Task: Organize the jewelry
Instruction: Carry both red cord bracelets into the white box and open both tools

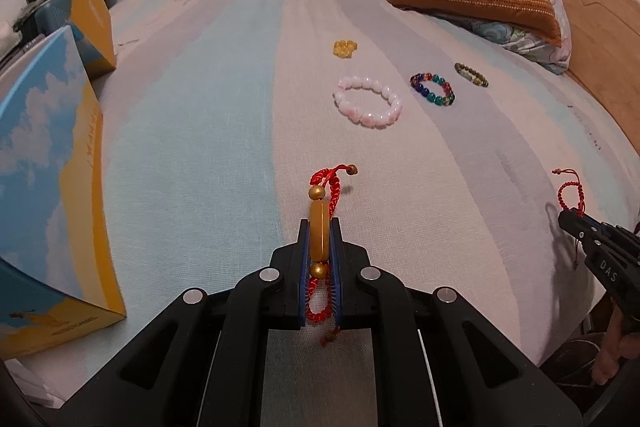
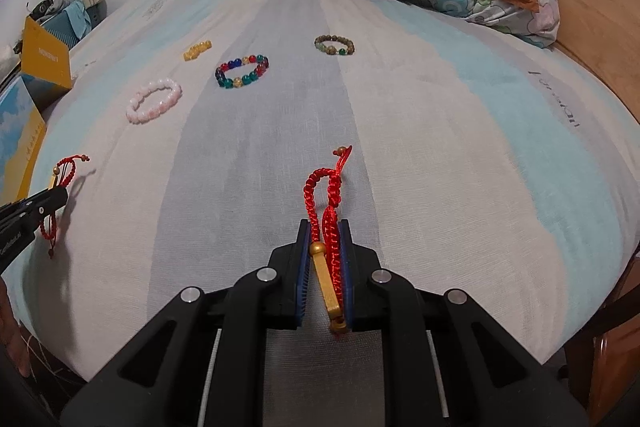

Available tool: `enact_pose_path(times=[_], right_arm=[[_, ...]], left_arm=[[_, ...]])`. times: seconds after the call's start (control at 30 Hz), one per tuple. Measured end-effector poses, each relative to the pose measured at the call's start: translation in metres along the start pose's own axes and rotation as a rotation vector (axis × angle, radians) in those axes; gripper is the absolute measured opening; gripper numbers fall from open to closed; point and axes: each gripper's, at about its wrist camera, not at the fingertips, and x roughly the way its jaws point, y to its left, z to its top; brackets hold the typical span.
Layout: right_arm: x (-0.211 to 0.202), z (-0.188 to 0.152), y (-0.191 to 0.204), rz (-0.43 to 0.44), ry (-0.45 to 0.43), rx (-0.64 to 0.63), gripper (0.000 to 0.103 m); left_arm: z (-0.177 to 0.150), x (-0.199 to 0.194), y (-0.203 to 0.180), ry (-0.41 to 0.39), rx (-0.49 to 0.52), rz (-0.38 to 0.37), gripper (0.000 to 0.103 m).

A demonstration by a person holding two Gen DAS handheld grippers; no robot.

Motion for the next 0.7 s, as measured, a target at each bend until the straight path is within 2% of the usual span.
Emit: enact_pose_path(times=[0.4, 0.7], right_arm=[[-0.033, 0.022, 0.010, 0.012, -0.036, 0.009, 0.012], [-0.064, 0.065, 0.051, 0.059, -0.078, -0.050, 0.012]], left_arm=[[0.019, -0.042, 0.002, -0.026, 0.003, -0.011, 0.008], [0.041, -0.091, 0.022, -0.088, 0.002, 0.007, 0.008]])
